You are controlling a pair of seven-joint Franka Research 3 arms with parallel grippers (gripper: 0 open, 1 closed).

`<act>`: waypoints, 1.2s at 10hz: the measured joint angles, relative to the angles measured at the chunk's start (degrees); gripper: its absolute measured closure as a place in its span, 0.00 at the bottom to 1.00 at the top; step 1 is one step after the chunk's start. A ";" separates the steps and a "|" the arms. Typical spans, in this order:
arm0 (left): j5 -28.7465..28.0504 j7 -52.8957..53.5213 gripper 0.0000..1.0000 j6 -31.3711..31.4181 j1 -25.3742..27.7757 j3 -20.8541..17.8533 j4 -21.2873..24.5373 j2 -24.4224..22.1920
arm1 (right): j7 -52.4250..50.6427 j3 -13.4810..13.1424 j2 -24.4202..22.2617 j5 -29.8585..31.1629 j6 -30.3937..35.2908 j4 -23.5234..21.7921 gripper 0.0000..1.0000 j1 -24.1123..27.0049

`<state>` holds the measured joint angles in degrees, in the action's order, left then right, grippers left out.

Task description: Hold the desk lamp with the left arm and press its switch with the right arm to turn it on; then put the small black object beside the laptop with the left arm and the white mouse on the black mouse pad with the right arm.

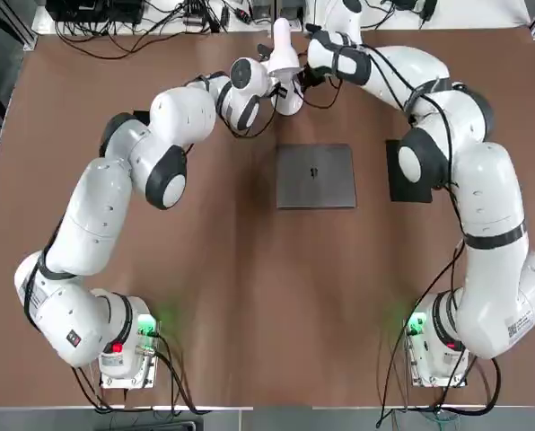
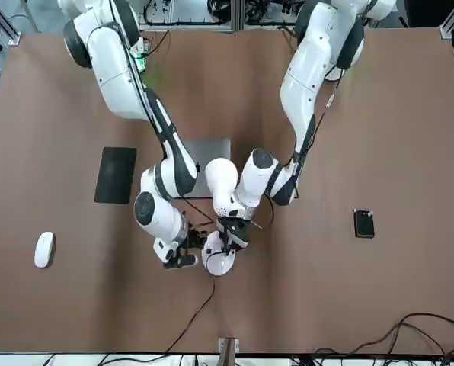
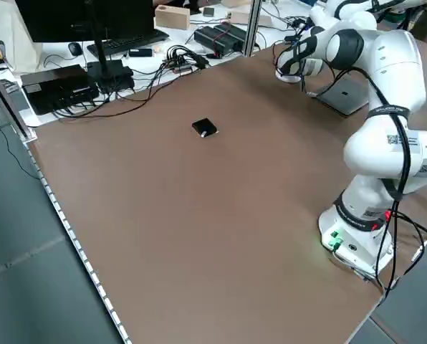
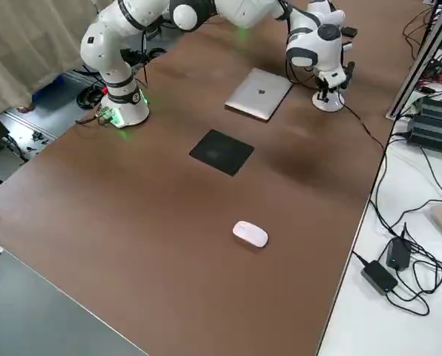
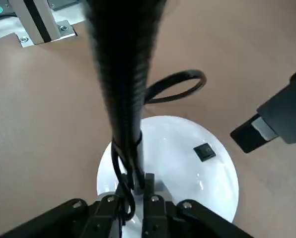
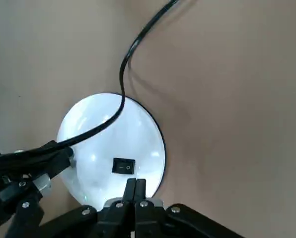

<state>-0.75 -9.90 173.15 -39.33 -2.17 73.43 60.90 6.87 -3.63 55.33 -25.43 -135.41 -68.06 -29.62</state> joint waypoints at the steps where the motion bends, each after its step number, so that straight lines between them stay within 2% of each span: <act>1: 0.00 0.03 0.85 0.00 0.00 0.00 0.00 0.00 | 0.00 0.00 0.41 0.00 -1.21 0.07 0.99 -0.36; 4: -0.01 0.05 0.85 -0.23 0.00 0.00 -0.08 -0.01 | 0.18 0.01 1.60 0.00 -3.62 0.48 0.99 -1.29; 12: -0.01 0.06 0.85 -0.79 0.00 -0.04 -0.23 -0.05 | 0.58 0.02 2.42 0.02 -4.46 0.96 0.99 -1.90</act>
<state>-0.75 -9.84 172.36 -39.33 -2.21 73.20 60.85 7.44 -3.61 57.75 -25.41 -139.87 -67.11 -31.52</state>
